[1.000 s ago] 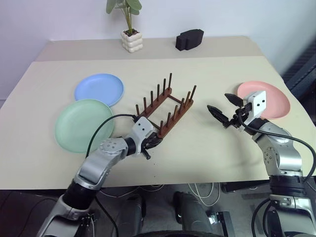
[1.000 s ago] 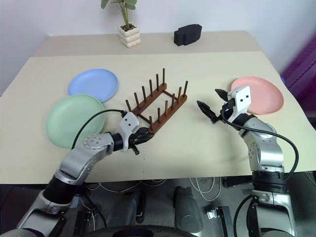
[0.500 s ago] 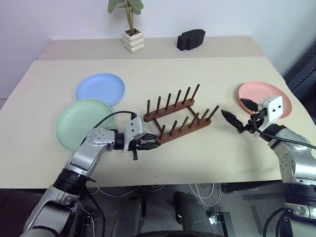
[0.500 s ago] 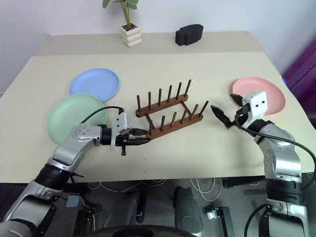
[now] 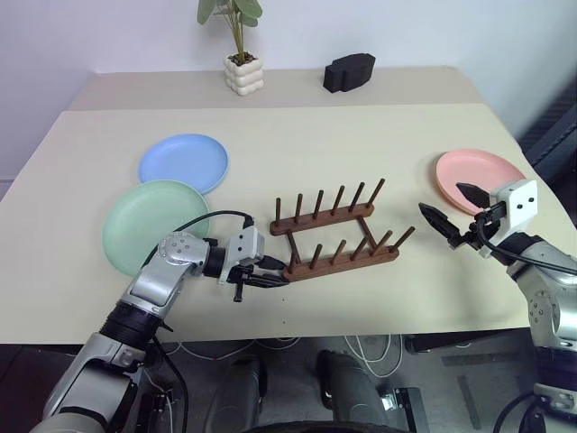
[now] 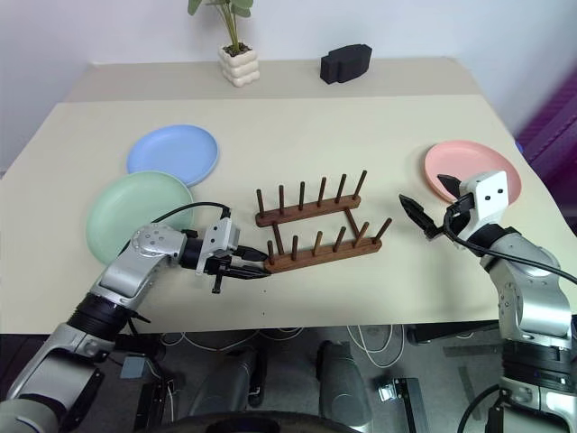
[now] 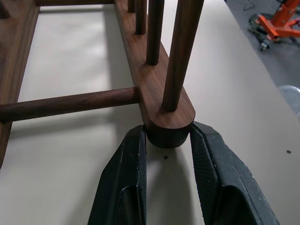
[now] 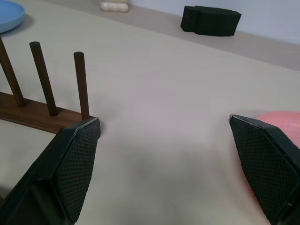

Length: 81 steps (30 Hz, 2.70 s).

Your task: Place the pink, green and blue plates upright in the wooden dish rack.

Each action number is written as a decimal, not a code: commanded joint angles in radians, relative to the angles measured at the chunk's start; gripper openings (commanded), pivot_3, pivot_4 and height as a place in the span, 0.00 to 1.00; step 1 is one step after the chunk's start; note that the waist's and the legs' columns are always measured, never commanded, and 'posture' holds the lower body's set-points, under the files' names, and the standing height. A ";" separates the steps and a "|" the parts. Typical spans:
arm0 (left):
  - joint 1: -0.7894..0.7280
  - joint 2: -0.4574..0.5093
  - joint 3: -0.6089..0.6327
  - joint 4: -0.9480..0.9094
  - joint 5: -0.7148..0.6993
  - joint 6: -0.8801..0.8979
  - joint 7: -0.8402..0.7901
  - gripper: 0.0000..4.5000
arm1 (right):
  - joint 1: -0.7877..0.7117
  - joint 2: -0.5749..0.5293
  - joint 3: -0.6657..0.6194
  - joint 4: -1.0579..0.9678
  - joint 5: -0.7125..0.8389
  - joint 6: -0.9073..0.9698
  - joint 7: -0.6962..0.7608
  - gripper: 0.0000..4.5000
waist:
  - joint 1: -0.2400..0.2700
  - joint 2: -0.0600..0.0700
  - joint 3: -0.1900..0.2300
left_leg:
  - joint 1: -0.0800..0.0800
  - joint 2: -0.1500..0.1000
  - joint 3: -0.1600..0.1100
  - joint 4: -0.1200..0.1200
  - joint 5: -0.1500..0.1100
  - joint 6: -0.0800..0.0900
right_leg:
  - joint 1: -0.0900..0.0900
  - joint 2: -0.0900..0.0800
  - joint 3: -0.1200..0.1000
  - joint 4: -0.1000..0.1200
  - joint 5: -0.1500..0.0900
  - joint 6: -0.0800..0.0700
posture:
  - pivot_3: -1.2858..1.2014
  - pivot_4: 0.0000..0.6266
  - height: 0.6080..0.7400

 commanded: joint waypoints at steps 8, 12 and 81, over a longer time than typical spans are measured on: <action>-0.078 -0.041 0.051 0.100 0.023 -0.055 0.058 0.16 | -0.014 -0.017 -0.019 -0.038 0.016 0.003 -0.008 1.00 | 0.000 0.000 0.000 | 0.000 0.000 0.000 0.000 0.000 0.000 | 0.000 0.000 0.000 0.000 0.000 0.000 | 0.52 0.24 0.97; -0.081 -0.043 0.048 0.105 0.022 -0.060 0.052 0.16 | -0.016 -0.017 -0.018 -0.031 0.016 0.000 -0.004 1.00 | -0.001 0.000 0.000 | 0.000 -0.001 0.000 0.000 0.000 0.000 | 0.000 0.000 0.000 0.000 0.000 0.000 | 0.52 0.24 0.97; 0.286 -0.095 0.126 -0.352 0.032 0.307 0.591 0.24 | -0.055 0.046 0.351 0.069 -0.269 -0.049 0.017 0.00 | -0.004 -0.001 -0.001 | 0.003 0.000 0.000 0.001 -0.001 0.001 | 0.002 0.000 0.000 0.002 -0.001 -0.001 | 0.52 0.24 0.97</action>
